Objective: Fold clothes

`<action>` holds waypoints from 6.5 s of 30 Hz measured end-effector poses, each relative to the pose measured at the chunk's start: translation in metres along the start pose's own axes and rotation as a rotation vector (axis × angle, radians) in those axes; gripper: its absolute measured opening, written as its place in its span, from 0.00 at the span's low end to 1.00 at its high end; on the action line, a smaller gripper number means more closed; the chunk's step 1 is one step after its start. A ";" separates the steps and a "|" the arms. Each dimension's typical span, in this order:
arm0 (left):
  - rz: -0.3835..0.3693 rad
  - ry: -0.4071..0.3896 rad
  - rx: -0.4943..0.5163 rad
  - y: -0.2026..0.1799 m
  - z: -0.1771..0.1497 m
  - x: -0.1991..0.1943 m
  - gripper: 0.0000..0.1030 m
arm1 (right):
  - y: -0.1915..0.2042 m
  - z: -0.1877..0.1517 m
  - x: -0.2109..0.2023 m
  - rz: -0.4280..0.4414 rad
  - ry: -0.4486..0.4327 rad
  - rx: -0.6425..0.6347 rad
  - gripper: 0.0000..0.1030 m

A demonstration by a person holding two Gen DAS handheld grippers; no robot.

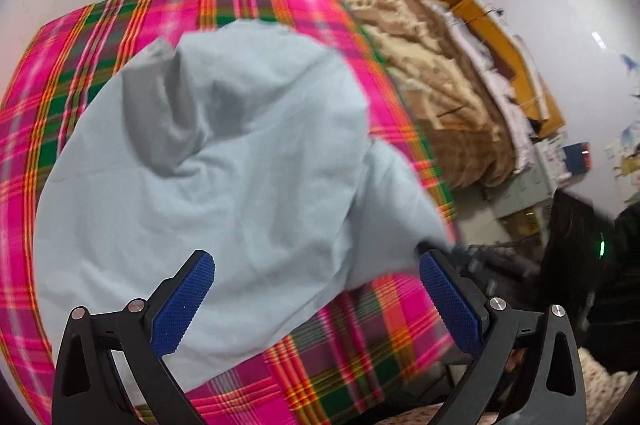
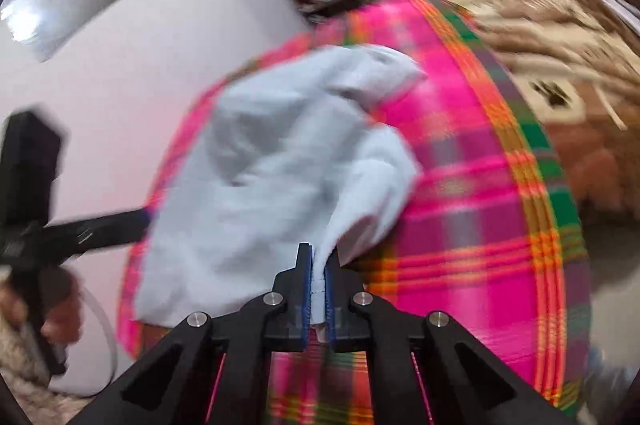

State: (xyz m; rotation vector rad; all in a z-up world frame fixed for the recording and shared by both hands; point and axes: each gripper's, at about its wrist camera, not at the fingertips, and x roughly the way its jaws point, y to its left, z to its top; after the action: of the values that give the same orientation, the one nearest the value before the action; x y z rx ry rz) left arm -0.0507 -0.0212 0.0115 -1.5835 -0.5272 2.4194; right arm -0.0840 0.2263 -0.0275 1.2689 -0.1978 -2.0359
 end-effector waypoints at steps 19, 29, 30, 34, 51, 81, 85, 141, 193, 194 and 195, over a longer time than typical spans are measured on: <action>0.032 0.083 0.065 0.058 0.010 -0.024 1.00 | 0.158 -0.065 0.065 0.278 0.279 -0.433 0.06; 0.003 0.095 0.162 0.051 0.021 -0.015 1.00 | 0.138 -0.081 0.073 0.261 0.333 -0.276 0.28; 0.002 0.094 0.169 0.051 0.023 -0.014 1.00 | 0.129 -0.078 0.063 0.254 0.297 -0.232 0.40; -0.008 0.094 0.190 0.050 0.033 -0.008 1.00 | 0.074 -0.069 0.029 0.212 0.139 0.009 0.51; 0.038 0.135 0.189 0.032 0.059 0.031 1.00 | -0.050 -0.030 0.077 -0.008 -0.017 0.457 0.37; 0.270 0.307 0.467 -0.061 0.127 0.138 1.00 | 0.038 -0.005 0.072 0.012 -0.036 -0.004 0.04; 0.362 0.318 0.582 -0.067 0.125 0.154 1.00 | 0.053 -0.008 0.085 -0.003 -0.021 -0.038 0.04; 0.492 0.477 0.677 -0.112 0.167 0.245 0.72 | 0.030 -0.076 0.059 -0.174 -0.005 0.296 0.42; 0.353 0.230 0.413 -0.030 0.199 0.129 0.10 | 0.003 -0.046 0.077 0.028 -0.097 0.522 0.37; 0.353 0.232 0.410 -0.028 0.199 0.128 0.10 | 0.002 -0.043 0.078 0.023 -0.096 0.521 0.30; 0.354 0.232 0.408 -0.028 0.199 0.128 0.11 | 0.004 -0.042 0.077 0.021 -0.101 0.513 0.15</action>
State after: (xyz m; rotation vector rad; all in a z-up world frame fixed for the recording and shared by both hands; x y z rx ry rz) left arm -0.2847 0.0129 -0.0130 -1.8448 0.2957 2.3181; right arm -0.0669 0.1842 -0.1022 1.4503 -0.8192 -2.1049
